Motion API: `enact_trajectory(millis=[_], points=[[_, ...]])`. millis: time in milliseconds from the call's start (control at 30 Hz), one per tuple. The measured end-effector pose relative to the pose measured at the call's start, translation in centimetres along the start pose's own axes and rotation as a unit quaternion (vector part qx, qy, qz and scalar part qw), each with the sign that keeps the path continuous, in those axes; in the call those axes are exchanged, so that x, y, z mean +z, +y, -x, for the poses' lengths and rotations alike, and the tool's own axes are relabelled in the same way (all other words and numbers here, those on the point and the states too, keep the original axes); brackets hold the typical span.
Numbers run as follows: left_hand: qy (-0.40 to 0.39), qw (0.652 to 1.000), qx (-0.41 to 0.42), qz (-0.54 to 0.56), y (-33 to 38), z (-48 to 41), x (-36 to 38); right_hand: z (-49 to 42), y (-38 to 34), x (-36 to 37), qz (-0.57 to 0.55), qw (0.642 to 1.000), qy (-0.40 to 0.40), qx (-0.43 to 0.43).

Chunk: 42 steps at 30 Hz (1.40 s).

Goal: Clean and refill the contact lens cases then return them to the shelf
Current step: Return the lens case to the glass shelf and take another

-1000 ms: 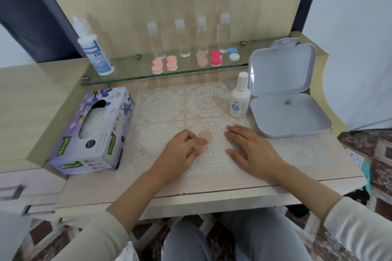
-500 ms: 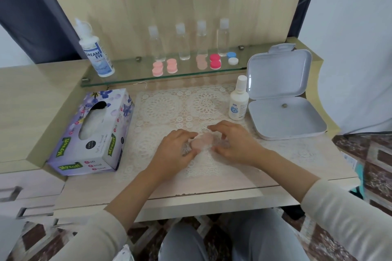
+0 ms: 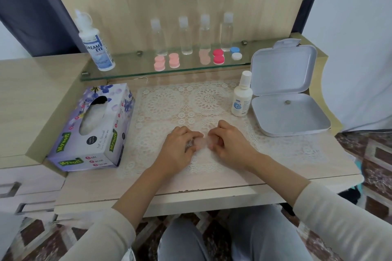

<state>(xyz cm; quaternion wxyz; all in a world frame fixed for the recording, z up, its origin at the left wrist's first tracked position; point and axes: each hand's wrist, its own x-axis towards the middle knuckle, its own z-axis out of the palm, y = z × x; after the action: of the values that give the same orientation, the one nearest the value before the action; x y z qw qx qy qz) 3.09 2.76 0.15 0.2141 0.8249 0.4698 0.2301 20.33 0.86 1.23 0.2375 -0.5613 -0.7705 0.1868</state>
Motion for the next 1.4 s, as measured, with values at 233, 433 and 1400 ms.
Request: enact_trajectory(millis=[233, 433, 1400], points=[[0.037, 0.999, -0.010, -0.006, 0.2, 0.4, 0.8, 0.5, -0.3, 0.1, -0.009, 1.000, -0.002, 0.002], [0.058, 0.998, -0.013, -0.014, 0.3, 0.8, 1.1, 0.6, -0.5, 0.1, -0.008, 1.000, 0.003, 0.004], [0.065, 0.996, 0.035, 0.052, 0.7, 1.5, 0.4, 1.3, -0.8, 0.4, 0.006, 1.000, 0.010, 0.005]])
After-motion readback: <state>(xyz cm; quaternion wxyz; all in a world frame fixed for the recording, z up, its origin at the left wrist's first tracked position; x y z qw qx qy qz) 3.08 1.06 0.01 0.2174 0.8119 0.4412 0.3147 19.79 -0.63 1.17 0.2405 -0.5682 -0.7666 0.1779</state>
